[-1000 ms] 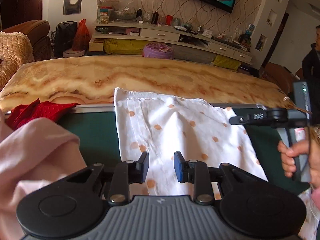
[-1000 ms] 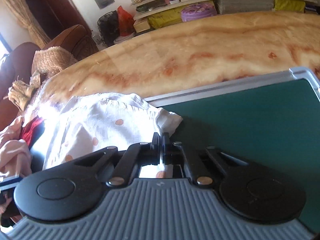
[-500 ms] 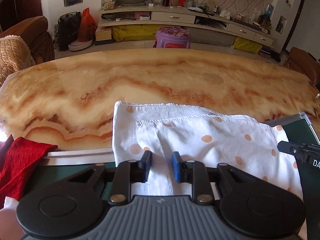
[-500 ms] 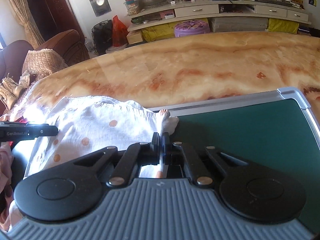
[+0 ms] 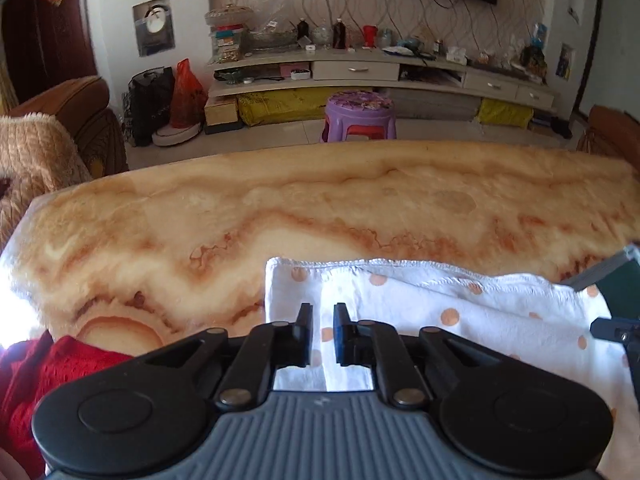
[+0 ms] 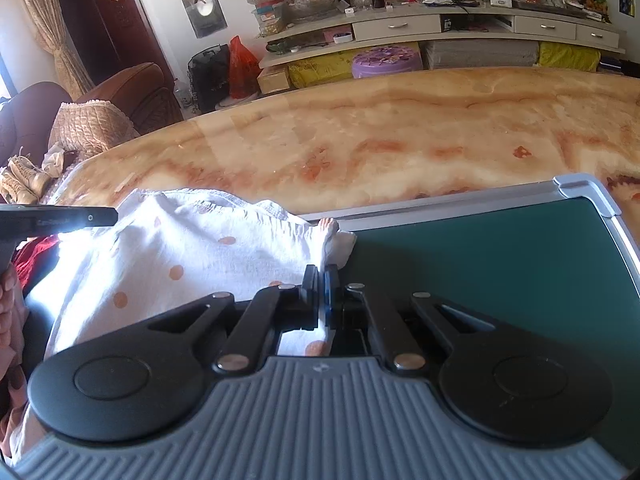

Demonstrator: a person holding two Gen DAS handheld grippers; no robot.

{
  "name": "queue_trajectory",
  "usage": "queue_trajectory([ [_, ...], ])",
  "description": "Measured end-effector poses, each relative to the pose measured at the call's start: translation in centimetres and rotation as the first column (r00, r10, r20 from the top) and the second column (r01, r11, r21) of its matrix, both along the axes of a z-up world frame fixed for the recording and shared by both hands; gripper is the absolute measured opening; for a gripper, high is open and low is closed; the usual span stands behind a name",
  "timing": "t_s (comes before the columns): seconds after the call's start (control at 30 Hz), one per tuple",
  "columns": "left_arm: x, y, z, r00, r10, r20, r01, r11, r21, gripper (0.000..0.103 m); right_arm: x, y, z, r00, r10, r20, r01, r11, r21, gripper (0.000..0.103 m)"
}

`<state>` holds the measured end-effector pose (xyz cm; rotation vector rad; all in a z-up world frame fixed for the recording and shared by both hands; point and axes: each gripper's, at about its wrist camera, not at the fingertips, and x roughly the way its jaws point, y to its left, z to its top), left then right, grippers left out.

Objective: Fold clothes

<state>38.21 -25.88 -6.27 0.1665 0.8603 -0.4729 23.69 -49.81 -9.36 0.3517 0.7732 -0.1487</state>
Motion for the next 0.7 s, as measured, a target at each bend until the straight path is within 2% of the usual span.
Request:
queue_trajectory([
  [0.1,-0.1,1.2,-0.8,1.0,0.013,-0.015,-0.012,0.998,0.061,0.019,0.0,0.3,0.1,1.0,-0.015,-0.004,0.014,0.998,-0.054,0.005],
  [0.23,-0.9,1.3,-0.7,0.999,-0.034,0.008,0.033,0.996,0.079,0.019,0.1,0.7,0.1,1.0,-0.011,-0.01,0.01,0.994,-0.108,0.004],
  [0.33,-1.2,1.0,-0.6,0.997,-0.074,-0.031,0.074,0.997,0.022,0.019,0.4,0.3,0.2,1.0,-0.025,-0.007,0.024,0.993,-0.118,0.004],
  [0.4,-1.4,0.8,-0.8,0.992,-0.108,-0.059,0.108,0.994,-0.009,0.033,0.6,-0.1,0.1,0.999,-0.039,0.0,0.038,0.991,-0.13,0.004],
  [0.43,-1.8,0.5,-1.0,0.991,-0.124,-0.048,0.124,0.992,0.008,0.034,0.7,-0.1,0.0,0.999,-0.038,0.001,0.038,0.991,-0.132,0.004],
  [0.5,-3.0,-0.4,-1.5,0.988,-0.156,0.021,0.153,0.983,0.103,0.034,0.7,-0.3,-0.1,0.999,-0.035,0.004,0.036,0.99,-0.138,0.004],
  [0.53,-3.4,-0.8,-1.6,0.985,-0.158,0.063,0.147,0.977,0.155,0.034,0.7,-0.3,-0.2,0.999,-0.031,0.006,0.032,0.989,-0.143,0.004],
  [0.57,-3.7,-1.0,-1.8,0.982,-0.158,0.104,0.135,0.969,0.207,0.029,0.7,-0.3,-0.2,1.0,-0.03,0.009,0.031,0.989,-0.145,0.004],
  [0.6,-3.7,-0.8,-1.9,0.98,-0.149,0.129,0.117,0.966,0.232,0.031,0.6,-0.3,-0.2,0.999,-0.032,0.01,0.033,0.989,-0.142,0.004],
  [0.67,-3.0,0.0,-1.7,0.987,-0.122,0.105,0.101,0.977,0.187,0.033,0.4,-0.5,-0.3,0.999,-0.034,0.012,0.036,0.99,-0.135,0.004],
  [0.7,-2.9,-0.1,-1.6,0.986,-0.126,0.106,0.103,0.975,0.197,0.038,0.4,-0.5,-0.3,0.999,-0.033,0.014,0.035,0.991,-0.132,0.004],
])
